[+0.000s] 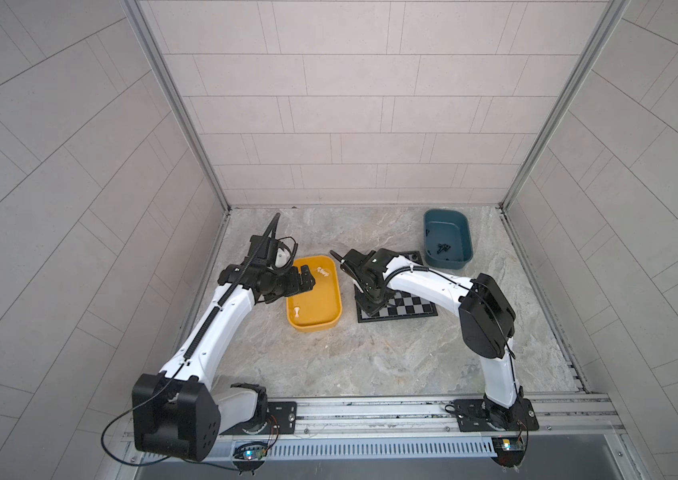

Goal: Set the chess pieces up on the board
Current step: 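Lower the white piece onto the board's nearest row with the right gripper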

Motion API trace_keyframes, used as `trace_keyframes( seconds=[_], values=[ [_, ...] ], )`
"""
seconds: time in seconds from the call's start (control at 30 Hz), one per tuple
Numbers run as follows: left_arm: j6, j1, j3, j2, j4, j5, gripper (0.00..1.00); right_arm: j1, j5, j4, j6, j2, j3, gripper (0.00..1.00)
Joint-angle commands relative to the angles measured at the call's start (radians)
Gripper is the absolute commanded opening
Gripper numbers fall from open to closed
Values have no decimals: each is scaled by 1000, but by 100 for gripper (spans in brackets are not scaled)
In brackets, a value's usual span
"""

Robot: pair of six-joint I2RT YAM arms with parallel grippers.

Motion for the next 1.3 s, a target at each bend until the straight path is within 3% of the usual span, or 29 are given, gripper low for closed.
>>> trace_keyframes(
  seconds=[0.0,0.8,1.27],
  values=[
    [18,5,1,-15,8,14,99,-20,20,-45,-26,33,19,0],
    [9,33,-9,-1,23,51,99,-62,-26,-28,-45,126,79,0],
    [5,37,-11,13,15,14,100,-80,-92,-4,-19,31,76,31]
  ],
)
